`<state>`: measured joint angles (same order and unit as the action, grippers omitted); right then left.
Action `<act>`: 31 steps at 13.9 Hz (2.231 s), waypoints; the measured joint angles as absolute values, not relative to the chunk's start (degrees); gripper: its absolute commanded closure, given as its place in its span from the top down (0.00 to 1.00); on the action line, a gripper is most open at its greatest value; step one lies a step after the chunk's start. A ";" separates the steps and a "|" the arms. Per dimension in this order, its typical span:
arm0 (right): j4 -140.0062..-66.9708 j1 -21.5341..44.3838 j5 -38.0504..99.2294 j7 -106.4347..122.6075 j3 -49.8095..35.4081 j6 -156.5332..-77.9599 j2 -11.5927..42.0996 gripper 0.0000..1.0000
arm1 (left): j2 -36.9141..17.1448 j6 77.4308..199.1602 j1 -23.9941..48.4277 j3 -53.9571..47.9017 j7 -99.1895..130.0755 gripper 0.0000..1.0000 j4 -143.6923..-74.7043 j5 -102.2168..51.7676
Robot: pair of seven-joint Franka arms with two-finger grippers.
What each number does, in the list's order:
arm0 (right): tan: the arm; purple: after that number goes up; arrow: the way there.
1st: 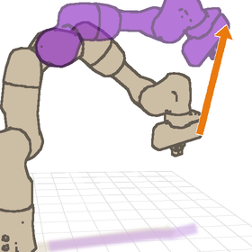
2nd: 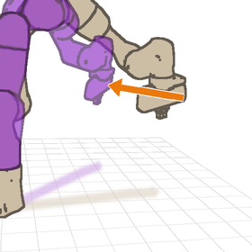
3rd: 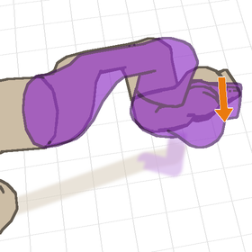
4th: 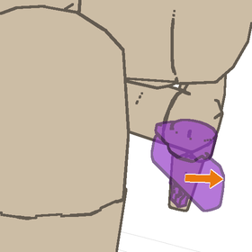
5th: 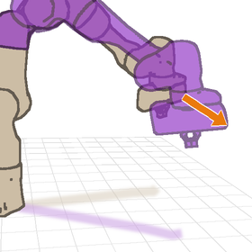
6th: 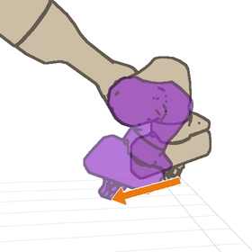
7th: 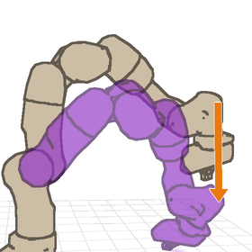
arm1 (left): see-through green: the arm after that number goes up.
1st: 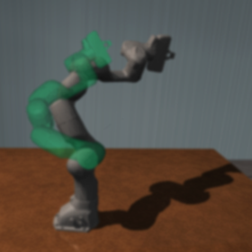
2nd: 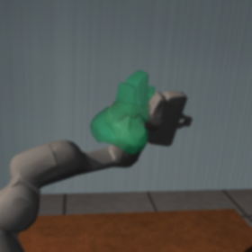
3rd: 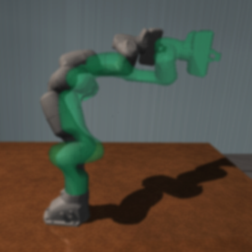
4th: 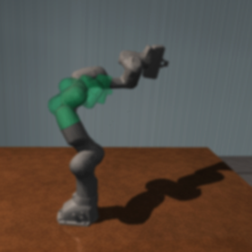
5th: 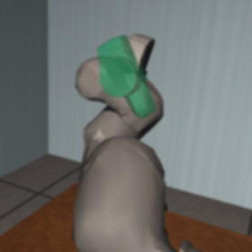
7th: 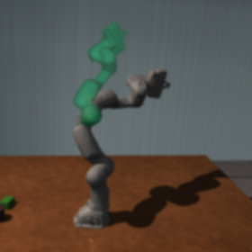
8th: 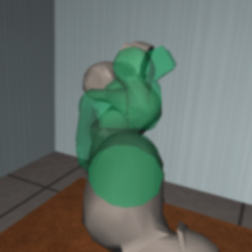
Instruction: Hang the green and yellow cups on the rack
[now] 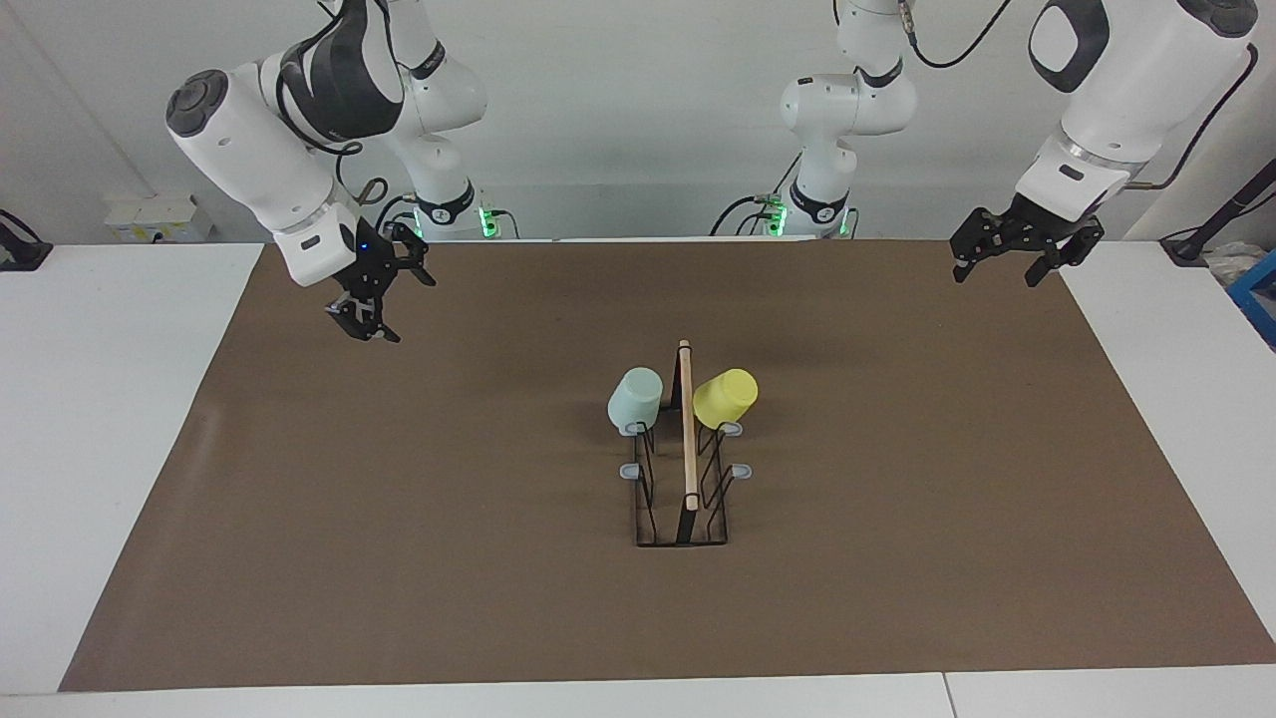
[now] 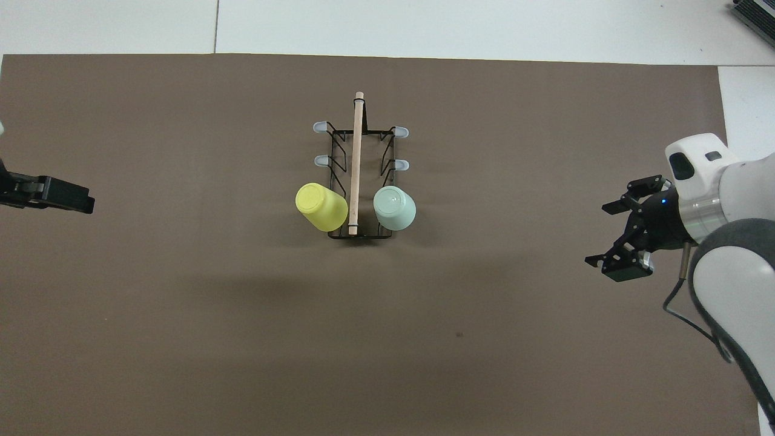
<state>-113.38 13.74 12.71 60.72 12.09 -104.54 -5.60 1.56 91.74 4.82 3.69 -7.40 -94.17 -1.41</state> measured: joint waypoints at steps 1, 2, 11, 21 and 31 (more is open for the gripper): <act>-113.38 11.34 11.04 56.59 10.02 -104.07 -5.60 1.00 | 1.56 91.74 4.82 3.69 -7.40 1.00 -94.18 -1.41; -113.37 8.40 10.26 52.58 7.73 -103.67 -5.60 1.00 | 1.56 91.74 4.82 3.69 -7.40 1.00 -94.17 -1.41; -112.75 2.59 6.91 31.73 2.65 -103.09 -5.60 1.00 | 1.56 91.74 4.82 3.70 -7.39 1.00 -94.17 -1.41; -112.57 5.01 0.86 11.58 3.55 -107.77 -5.27 1.00 | 1.56 91.74 4.82 3.69 -7.39 1.00 -94.17 -1.41; -111.61 4.92 0.67 6.08 4.35 -105.59 -3.27 1.00 | 1.56 91.78 4.82 3.68 -7.39 1.00 -94.17 -1.41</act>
<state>-111.61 4.92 0.67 6.08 4.35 -105.59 -3.27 1.56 91.78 4.82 3.68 -7.39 -94.17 -1.41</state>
